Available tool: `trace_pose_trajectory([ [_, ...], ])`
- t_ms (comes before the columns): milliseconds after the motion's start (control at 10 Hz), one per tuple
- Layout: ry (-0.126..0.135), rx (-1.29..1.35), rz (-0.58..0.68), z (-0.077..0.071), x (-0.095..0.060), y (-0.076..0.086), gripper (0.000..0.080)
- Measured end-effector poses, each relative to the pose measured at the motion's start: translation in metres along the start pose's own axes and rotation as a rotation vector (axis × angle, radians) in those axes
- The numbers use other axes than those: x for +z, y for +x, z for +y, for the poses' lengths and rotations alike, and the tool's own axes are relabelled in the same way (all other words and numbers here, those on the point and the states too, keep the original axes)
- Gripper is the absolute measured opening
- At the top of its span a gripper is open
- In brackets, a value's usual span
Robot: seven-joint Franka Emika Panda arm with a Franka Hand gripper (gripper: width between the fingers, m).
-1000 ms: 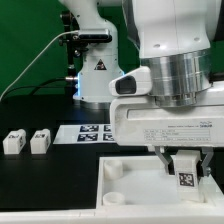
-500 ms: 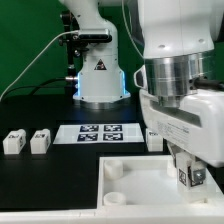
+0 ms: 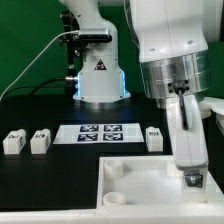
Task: Assemble one leg
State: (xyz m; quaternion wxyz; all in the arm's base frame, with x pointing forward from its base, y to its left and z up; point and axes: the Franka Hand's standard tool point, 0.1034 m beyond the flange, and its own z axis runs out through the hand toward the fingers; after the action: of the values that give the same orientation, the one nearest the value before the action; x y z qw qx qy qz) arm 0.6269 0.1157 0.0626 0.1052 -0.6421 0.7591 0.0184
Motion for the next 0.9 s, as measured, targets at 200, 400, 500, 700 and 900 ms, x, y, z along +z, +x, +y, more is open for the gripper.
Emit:
trace_pose_trajectory([
  [200, 0.005, -0.331, 0.009, 0.004, 0.003, 0.0, 0.064],
  [400, -0.008, -0.676, 0.03, 0.004, 0.002, -0.005, 0.0648],
  [500, -0.015, -0.918, 0.037, 0.003, 0.002, -0.001, 0.0649],
  [700, -0.03, -1.175, 0.048, 0.003, 0.001, 0.001, 0.0649],
  [900, -0.111, -1.768, 0.106, -0.009, -0.005, -0.006, 0.0649],
])
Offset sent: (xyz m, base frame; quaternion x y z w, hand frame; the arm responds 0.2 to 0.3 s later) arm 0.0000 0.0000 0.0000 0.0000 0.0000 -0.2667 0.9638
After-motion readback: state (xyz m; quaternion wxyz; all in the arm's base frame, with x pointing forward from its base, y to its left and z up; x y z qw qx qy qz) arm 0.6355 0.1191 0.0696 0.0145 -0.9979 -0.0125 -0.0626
